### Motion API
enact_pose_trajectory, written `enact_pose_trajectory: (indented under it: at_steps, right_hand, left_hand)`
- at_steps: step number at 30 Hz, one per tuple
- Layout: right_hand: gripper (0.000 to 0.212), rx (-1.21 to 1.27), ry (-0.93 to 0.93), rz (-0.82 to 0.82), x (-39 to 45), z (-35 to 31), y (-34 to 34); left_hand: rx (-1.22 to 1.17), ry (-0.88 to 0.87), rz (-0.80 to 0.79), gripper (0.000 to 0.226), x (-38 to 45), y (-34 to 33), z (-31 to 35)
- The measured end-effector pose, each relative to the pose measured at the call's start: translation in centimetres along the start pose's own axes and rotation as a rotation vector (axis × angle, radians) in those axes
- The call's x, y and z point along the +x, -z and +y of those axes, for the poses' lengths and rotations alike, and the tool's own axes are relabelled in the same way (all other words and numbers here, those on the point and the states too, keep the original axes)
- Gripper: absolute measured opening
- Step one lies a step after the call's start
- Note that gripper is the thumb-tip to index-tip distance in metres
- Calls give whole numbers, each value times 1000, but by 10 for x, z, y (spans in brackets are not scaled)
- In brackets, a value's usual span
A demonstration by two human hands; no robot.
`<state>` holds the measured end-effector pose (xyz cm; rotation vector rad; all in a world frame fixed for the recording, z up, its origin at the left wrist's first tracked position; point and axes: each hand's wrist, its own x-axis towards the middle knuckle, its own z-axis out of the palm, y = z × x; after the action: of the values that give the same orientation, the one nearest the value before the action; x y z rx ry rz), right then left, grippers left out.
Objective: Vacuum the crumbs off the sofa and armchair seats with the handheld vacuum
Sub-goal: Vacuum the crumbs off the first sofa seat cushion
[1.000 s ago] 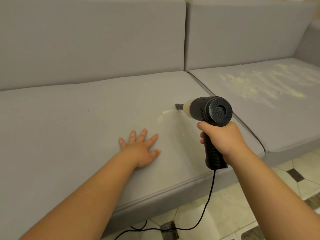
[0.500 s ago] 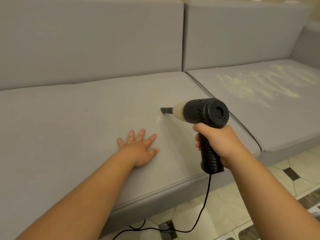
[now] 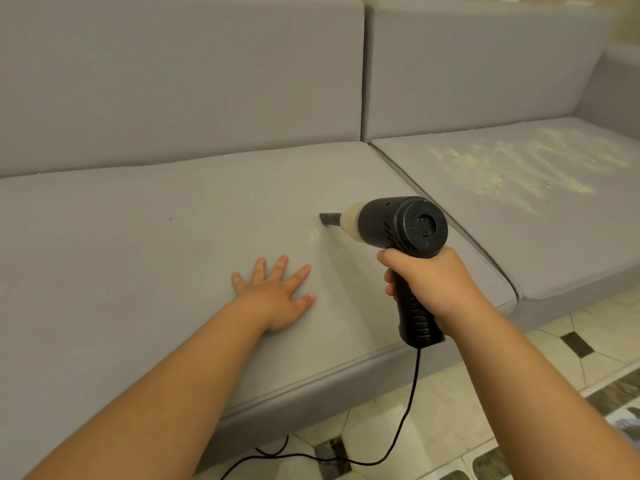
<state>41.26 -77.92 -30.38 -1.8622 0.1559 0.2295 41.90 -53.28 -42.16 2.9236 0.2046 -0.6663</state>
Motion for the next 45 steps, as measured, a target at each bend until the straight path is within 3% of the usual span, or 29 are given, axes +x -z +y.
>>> enact_pose_trajectory:
  at_steps: [5, 11, 18, 24, 31, 38, 45]
  right_hand:
    - [9, 66, -4, 208, 4, 0, 17]
    - [14, 58, -42, 90, 0, 3, 15]
    - [10, 21, -2, 187, -3, 0, 24]
    - [19, 61, -61, 29, -17, 3, 27]
    - [7, 12, -10, 198, -24, 2, 30]
    - [21, 44, -41, -44, -26, -1, 16]
    - [17, 19, 22, -15, -21, -6, -6]
  left_hand:
    - [3, -11, 12, 69, -1, -2, 0]
    - [8, -4, 4, 69, 2, -1, 0]
    - [11, -4, 13, 69, 2, -2, -2]
    - [24, -18, 10, 68, 0, -5, -3]
    - [-13, -8, 9, 66, -17, -4, -17]
    - [-7, 1, 6, 66, -24, -7, -27]
    - [-3, -4, 7, 65, -24, -8, -28]
